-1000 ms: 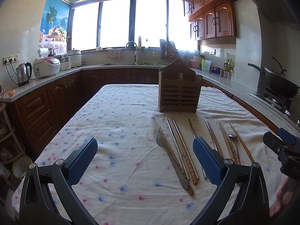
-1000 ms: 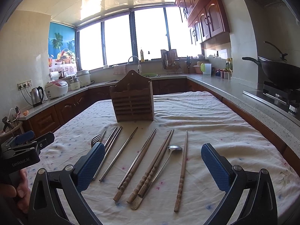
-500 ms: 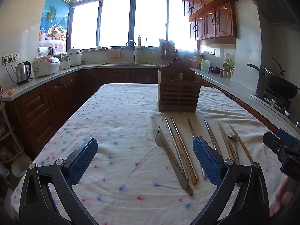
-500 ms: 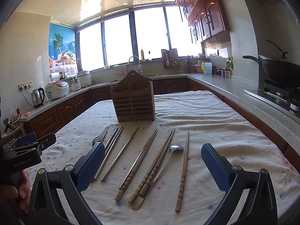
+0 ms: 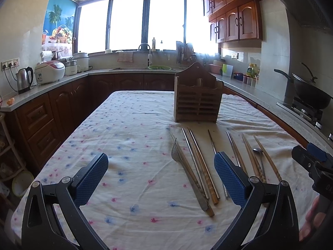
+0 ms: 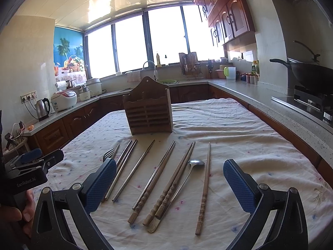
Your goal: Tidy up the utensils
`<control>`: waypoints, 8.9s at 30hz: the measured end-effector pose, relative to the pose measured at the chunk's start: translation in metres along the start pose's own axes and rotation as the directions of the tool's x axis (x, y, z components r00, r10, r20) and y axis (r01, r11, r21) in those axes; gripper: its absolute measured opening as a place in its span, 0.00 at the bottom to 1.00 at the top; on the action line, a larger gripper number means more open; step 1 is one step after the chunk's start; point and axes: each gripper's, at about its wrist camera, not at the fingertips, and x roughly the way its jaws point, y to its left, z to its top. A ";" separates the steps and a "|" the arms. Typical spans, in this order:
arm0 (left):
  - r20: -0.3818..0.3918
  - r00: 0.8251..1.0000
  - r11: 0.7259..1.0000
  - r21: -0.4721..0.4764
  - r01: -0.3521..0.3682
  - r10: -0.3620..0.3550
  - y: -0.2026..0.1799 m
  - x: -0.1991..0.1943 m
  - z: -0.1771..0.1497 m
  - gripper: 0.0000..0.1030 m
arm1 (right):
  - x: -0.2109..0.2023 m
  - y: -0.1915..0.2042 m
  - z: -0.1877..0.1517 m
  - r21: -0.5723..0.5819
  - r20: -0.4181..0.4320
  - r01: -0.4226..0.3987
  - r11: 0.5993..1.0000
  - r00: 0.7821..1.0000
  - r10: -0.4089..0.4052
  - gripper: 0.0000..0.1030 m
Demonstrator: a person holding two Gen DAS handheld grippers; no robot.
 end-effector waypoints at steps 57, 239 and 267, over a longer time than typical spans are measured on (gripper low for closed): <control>-0.537 0.828 0.984 -0.026 0.176 -0.162 -0.002 0.186 0.027 0.04 | 0.145 -0.067 0.001 0.369 -0.458 -0.055 0.928 0.858 0.233 0.03; -0.455 0.829 0.937 -0.042 0.346 -0.326 -0.072 0.176 0.073 0.05 | 0.160 -0.074 0.048 0.163 -0.406 0.033 0.986 0.913 0.036 0.05; -0.170 0.907 0.919 -0.159 0.360 -0.385 0.001 0.098 0.146 0.04 | 0.080 -0.034 0.148 0.165 -0.076 -0.133 0.977 0.986 0.147 0.05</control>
